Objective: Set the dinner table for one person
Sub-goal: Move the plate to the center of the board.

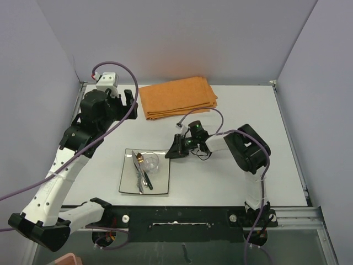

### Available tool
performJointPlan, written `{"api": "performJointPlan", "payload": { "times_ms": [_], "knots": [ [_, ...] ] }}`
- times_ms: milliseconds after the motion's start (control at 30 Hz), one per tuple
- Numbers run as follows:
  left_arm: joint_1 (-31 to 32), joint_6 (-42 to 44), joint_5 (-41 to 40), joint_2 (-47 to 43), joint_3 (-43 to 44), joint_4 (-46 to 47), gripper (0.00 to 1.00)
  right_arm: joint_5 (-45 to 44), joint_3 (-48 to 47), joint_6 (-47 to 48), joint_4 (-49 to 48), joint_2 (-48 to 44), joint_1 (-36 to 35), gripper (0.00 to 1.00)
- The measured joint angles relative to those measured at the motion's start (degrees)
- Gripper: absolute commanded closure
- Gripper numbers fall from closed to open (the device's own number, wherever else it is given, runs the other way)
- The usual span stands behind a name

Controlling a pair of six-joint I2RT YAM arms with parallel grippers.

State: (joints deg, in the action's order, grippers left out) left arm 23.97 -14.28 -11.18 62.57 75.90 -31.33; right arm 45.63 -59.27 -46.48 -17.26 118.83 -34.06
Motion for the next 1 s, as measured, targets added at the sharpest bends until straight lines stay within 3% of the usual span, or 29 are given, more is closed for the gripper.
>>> {"api": "performJointPlan", "payload": {
  "times_ms": [433,1000],
  "knots": [
    [0.07,0.0,0.0,-0.04,0.0,0.02,0.21,-15.39,11.89,3.93,12.81,-16.65,17.94,1.0],
    [0.33,0.17,-0.02,-0.02,0.13,0.66,0.21,-41.77,14.86,1.81,30.86,-32.2,35.06,1.0]
  ]
}}
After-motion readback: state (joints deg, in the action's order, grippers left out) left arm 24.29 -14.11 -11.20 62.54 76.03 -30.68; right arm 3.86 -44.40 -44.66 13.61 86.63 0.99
